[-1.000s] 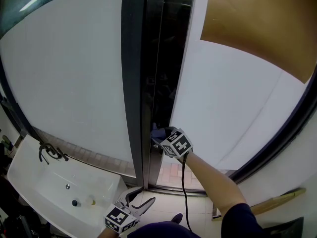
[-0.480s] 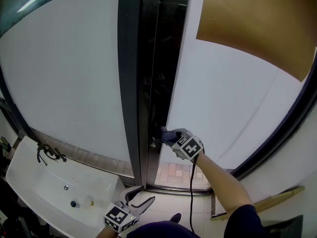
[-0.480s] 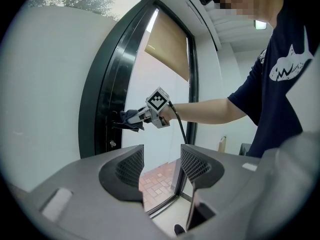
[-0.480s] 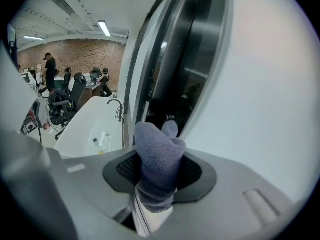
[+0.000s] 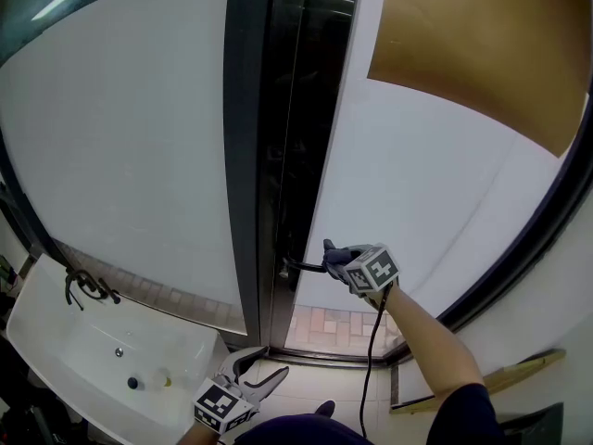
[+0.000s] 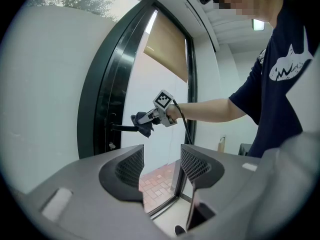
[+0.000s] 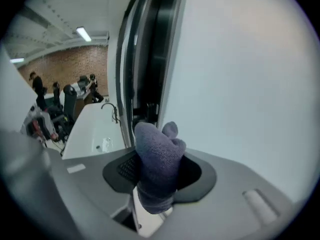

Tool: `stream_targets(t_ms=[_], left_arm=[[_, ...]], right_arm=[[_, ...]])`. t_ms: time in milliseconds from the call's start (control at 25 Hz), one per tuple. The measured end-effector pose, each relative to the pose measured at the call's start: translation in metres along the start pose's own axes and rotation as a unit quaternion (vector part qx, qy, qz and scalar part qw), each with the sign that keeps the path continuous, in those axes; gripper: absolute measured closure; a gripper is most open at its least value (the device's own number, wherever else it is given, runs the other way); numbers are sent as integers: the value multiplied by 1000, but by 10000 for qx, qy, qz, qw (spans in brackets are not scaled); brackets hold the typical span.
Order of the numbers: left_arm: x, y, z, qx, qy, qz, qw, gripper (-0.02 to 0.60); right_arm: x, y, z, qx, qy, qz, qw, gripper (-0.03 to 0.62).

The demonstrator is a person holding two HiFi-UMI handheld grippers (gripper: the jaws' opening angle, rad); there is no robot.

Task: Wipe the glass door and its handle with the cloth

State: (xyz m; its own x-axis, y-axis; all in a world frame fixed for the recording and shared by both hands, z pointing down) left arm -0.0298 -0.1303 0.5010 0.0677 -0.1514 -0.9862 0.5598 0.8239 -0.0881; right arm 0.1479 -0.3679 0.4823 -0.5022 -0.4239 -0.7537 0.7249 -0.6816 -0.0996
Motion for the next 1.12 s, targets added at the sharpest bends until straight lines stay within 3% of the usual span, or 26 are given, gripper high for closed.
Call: stream_targets(t_ms=[120, 200, 480, 720, 1120], left_arm=[[-1, -2, -3, 48, -8, -16, 10000, 354], [-1, -2, -4, 74, 16, -7, 10000, 354], [0, -1, -8, 159, 18, -44, 9999, 354], [-4, 0, -9, 186, -30, -90, 9998, 354], [-1, 1, -2, 73, 29, 4, 10000, 354]], right_arm=[[29, -11, 3, 512, 448, 764, 9948, 436], [48, -22, 12, 681, 595, 867, 9921, 434], [63, -48, 63, 586, 137, 462, 9971, 433], [57, -50, 62, 522, -83, -249, 9983, 436], [9, -6, 24, 301, -329, 149, 9989, 437]])
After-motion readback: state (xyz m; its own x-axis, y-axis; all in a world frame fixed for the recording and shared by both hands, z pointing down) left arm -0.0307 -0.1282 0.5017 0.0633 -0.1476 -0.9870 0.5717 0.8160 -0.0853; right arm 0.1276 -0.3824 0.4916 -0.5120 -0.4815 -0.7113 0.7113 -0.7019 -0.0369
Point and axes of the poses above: the fingertips, and each gripper's own axes: z forward along the fingers, y to its right, x out of its top, the point moved 2 cm from there along -z, backward along the fingers, and after that the axes turned 2 degrees about x, right-handed, at the moved point
